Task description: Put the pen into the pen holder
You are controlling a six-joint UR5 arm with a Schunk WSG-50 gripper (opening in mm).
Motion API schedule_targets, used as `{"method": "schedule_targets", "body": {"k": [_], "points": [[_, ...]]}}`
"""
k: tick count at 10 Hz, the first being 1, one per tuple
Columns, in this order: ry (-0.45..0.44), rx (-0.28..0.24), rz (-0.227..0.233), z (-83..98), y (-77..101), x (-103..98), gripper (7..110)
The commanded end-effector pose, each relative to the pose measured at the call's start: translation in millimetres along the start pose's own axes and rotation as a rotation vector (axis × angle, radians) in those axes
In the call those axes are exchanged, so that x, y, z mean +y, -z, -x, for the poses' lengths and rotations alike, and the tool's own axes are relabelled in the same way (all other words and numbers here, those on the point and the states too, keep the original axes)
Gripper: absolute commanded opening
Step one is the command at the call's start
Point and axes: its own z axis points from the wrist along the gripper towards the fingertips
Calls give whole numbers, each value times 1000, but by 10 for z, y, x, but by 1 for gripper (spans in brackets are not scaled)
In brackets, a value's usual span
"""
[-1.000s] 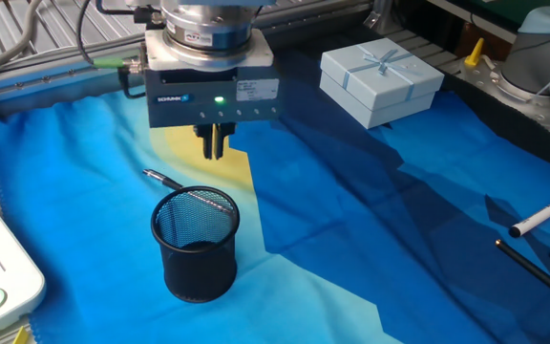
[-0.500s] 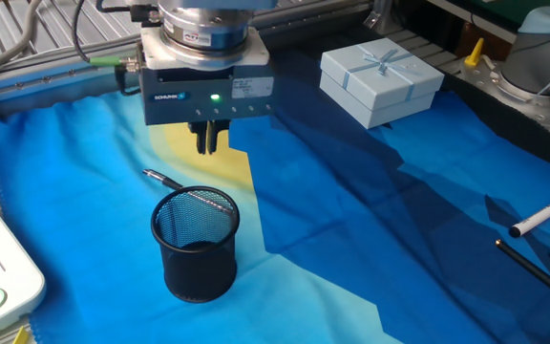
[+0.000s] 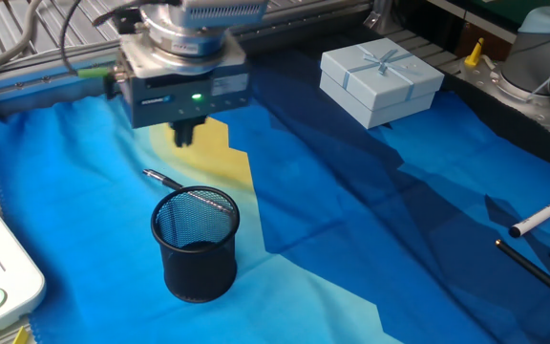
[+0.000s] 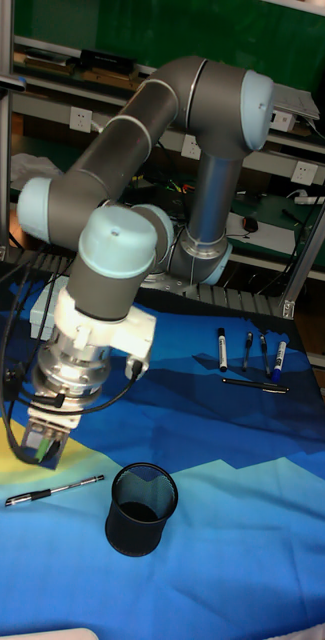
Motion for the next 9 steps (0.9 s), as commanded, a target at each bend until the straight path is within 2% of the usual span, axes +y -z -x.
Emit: {"method": "schedule_targets", "body": {"k": [1,2,5,6,9], "points": [[74,-22,-76,-64,-169,-279,7],[88,-68,-84,1,-230,-353,7],[81,-87,-138,64,-319,-531,7],[84,-121,-139,155,-335,-537,7],[96,-177,-120,314,-297,-468,7]]}}
